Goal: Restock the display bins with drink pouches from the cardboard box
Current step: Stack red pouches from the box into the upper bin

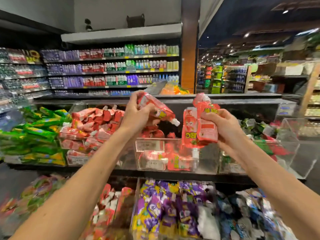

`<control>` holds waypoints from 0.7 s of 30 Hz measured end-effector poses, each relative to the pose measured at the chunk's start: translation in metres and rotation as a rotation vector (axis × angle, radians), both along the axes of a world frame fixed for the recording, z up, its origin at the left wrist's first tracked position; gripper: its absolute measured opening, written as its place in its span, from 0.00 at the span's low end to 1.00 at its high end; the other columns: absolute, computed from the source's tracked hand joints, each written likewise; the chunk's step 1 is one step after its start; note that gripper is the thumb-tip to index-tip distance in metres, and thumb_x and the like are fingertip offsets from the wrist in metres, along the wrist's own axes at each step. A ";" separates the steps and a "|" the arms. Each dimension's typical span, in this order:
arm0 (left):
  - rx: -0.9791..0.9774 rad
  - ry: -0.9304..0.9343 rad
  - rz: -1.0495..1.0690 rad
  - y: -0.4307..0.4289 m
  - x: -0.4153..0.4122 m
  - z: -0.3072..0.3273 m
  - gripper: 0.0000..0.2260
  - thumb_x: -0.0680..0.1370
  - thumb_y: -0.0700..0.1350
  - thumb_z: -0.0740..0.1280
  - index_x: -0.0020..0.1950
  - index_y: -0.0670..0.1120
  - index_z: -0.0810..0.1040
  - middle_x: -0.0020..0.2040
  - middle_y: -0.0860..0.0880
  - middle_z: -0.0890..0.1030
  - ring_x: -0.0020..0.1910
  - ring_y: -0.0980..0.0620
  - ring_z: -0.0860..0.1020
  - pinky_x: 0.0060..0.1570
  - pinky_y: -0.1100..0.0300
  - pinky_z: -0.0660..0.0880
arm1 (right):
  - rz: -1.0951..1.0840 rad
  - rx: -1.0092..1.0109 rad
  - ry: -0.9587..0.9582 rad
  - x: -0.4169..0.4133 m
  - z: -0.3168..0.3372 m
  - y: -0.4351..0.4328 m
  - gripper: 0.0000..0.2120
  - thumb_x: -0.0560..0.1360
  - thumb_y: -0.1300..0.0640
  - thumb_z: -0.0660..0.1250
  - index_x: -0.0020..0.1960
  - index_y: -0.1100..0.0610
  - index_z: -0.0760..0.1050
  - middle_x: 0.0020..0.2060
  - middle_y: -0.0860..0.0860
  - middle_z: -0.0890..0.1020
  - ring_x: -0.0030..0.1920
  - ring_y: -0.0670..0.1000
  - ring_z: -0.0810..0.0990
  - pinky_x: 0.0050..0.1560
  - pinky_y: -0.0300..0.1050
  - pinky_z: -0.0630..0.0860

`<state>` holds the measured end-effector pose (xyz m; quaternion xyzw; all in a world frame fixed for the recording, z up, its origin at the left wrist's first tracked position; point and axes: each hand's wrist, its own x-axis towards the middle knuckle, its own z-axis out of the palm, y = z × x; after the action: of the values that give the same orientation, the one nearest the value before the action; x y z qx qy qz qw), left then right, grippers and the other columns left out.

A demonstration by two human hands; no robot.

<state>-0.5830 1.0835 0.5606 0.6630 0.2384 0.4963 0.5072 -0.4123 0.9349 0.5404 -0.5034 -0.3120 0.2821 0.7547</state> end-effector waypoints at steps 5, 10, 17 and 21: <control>-0.043 0.150 -0.113 0.054 0.027 0.006 0.09 0.75 0.38 0.66 0.53 0.47 0.71 0.47 0.40 0.79 0.40 0.48 0.81 0.33 0.59 0.80 | -0.157 0.039 -0.053 0.005 0.015 0.046 0.17 0.72 0.63 0.74 0.59 0.59 0.73 0.52 0.59 0.84 0.43 0.54 0.86 0.40 0.52 0.84; 0.067 0.378 -0.190 0.088 0.055 -0.012 0.16 0.64 0.51 0.66 0.51 0.51 0.73 0.47 0.47 0.83 0.49 0.47 0.83 0.51 0.47 0.82 | -0.204 -0.013 -0.046 0.011 0.005 0.062 0.15 0.72 0.61 0.74 0.56 0.56 0.73 0.51 0.59 0.84 0.43 0.55 0.87 0.38 0.51 0.83; 0.602 0.752 -0.081 0.113 0.095 -0.037 0.15 0.71 0.44 0.73 0.53 0.50 0.70 0.43 0.48 0.81 0.44 0.47 0.80 0.44 0.56 0.74 | -0.209 -0.051 -0.082 0.024 0.001 0.057 0.15 0.73 0.62 0.74 0.55 0.55 0.73 0.48 0.55 0.83 0.35 0.48 0.86 0.30 0.43 0.80; 0.816 1.031 0.060 0.115 0.112 -0.054 0.19 0.72 0.47 0.74 0.57 0.47 0.69 0.52 0.40 0.81 0.51 0.37 0.80 0.49 0.48 0.77 | -0.177 -0.057 -0.073 0.035 0.000 0.056 0.16 0.72 0.63 0.74 0.56 0.55 0.73 0.50 0.57 0.84 0.42 0.53 0.87 0.38 0.51 0.84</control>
<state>-0.4711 1.1982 0.5064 0.9480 0.2619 0.1795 0.0215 -0.3776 0.9906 0.5404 -0.5605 -0.2852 0.2045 0.7501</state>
